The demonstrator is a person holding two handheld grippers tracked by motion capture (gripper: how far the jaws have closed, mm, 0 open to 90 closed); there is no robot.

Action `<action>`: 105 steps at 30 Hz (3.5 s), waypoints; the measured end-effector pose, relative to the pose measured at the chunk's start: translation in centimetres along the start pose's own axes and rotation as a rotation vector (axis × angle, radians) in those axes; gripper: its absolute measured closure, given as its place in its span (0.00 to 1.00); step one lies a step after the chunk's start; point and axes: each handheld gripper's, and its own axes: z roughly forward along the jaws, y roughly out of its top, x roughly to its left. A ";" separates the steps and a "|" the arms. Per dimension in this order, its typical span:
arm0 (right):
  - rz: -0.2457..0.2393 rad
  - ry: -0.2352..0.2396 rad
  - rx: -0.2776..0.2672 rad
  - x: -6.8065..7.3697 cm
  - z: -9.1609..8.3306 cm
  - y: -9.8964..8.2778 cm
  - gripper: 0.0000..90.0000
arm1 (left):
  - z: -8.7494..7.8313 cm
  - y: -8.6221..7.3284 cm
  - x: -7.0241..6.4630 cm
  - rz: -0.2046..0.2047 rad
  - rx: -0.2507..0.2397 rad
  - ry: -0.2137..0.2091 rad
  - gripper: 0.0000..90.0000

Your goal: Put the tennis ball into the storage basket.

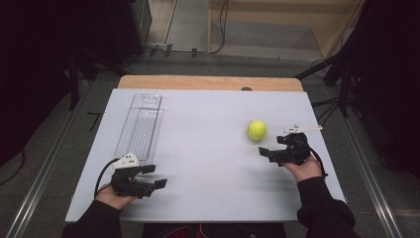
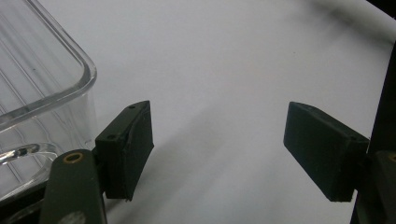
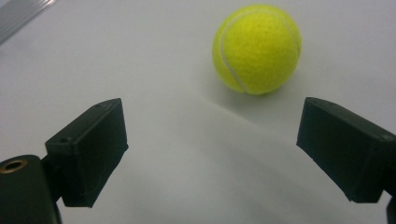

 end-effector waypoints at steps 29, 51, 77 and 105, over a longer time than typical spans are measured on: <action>-0.010 -0.009 0.026 -1.4 1.9 5.4 0.08 | 0.0 0.0 0.1 -0.004 0.001 0.000 0.27; 0.009 -0.040 0.032 -2.4 5.4 8.4 0.08 | 0.1 -0.1 0.1 -0.004 0.004 -0.007 0.27; 0.037 -0.065 0.066 -2.9 7.8 5.8 0.08 | -0.2 0.0 0.0 0.000 -0.005 -0.007 0.27; 0.003 -0.078 0.142 -2.8 9.5 4.3 0.26 | -0.3 0.0 0.0 0.003 -0.009 -0.006 0.27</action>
